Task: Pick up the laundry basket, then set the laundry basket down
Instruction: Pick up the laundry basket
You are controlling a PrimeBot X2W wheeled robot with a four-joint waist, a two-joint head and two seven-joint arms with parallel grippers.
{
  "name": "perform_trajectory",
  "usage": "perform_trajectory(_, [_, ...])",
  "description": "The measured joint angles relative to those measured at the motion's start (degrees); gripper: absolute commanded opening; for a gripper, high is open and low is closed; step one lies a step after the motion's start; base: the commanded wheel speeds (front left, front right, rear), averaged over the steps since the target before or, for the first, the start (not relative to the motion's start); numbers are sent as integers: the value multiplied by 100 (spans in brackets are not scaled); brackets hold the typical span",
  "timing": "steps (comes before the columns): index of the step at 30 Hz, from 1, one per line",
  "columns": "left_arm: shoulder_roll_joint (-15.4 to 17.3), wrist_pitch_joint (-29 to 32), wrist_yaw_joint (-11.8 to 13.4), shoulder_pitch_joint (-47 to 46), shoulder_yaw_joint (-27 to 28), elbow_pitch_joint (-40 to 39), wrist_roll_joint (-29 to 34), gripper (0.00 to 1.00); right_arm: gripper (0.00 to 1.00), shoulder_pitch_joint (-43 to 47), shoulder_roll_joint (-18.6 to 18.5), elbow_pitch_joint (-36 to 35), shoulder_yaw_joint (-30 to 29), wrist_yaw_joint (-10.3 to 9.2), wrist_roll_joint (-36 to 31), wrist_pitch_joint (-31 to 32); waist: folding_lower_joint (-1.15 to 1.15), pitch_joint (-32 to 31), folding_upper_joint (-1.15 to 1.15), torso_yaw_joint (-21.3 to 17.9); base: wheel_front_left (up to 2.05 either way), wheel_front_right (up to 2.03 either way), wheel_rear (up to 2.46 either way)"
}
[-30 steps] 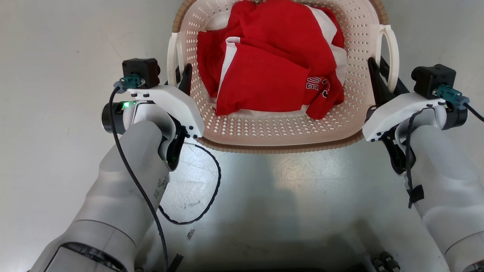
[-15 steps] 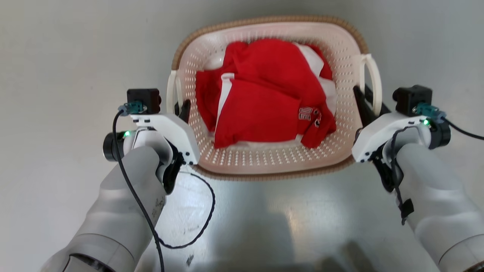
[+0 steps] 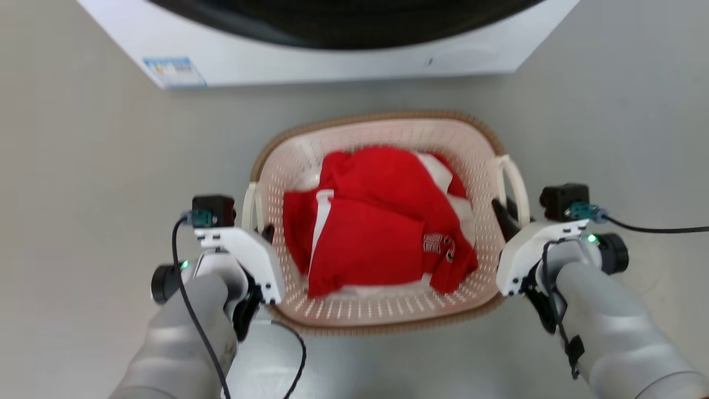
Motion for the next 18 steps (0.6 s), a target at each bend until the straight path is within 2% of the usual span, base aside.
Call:
perform_trajectory(6, [11, 153, -25, 387, -78, 107, -66, 0, 0, 168, 62, 73, 454, -1, 350, 291, 0, -659, 0, -94, 0, 0, 0])
perform_trajectory(18, [-1, 855, -48, 1243, -354, 70, -338, 0, 0, 906, 107, 281, 1127, -4, 951, 820, 0, -1933, 0, -98, 0, 0, 0])
